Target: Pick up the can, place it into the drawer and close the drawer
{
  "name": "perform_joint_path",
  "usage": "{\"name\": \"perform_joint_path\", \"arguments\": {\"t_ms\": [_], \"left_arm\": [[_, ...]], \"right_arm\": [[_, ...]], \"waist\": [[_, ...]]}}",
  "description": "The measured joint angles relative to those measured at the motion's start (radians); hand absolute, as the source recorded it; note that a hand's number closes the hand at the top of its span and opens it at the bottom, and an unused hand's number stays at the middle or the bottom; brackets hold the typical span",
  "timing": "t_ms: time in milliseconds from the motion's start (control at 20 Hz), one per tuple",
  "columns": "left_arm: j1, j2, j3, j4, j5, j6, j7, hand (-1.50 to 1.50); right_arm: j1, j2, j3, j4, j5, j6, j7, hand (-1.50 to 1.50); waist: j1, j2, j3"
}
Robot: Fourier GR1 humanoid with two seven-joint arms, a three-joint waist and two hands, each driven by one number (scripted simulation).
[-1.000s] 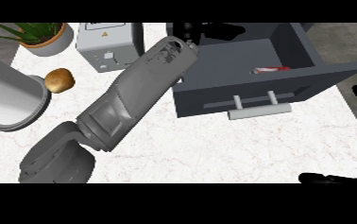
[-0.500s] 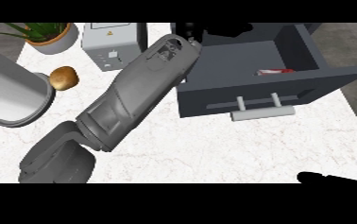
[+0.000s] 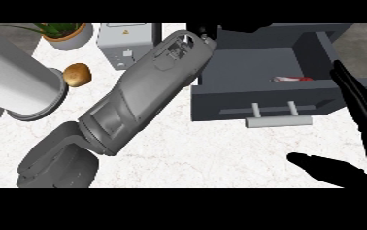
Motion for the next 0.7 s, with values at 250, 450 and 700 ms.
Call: {"name": "perform_joint_path", "arguments": {"t_ms": [250,450,700], "left_arm": [[-0.014,0.000,0.005,-0.006,-0.008,-0.004,0.029,-1.50],[-0.004,0.019,0.012,-0.027,-0.025,-0.007,0.049,-1.50],[0.025,0.073,0.011,-0.095,-0.058,-0.013,0.107,-1.50]], "right_arm": [[-0.047,0.000,0.086,0.141,0.193,-0.067,-0.020,-1.50],[-0.091,0.006,0.129,0.270,0.323,-0.115,-0.011,-1.50],[-0.140,0.054,0.130,0.443,0.395,-0.235,-0.036,-1.50]], "waist": [[0.030,-0.006,0.000],[0.049,-0.011,0.000],[0.062,-0.016,0.000]]}}
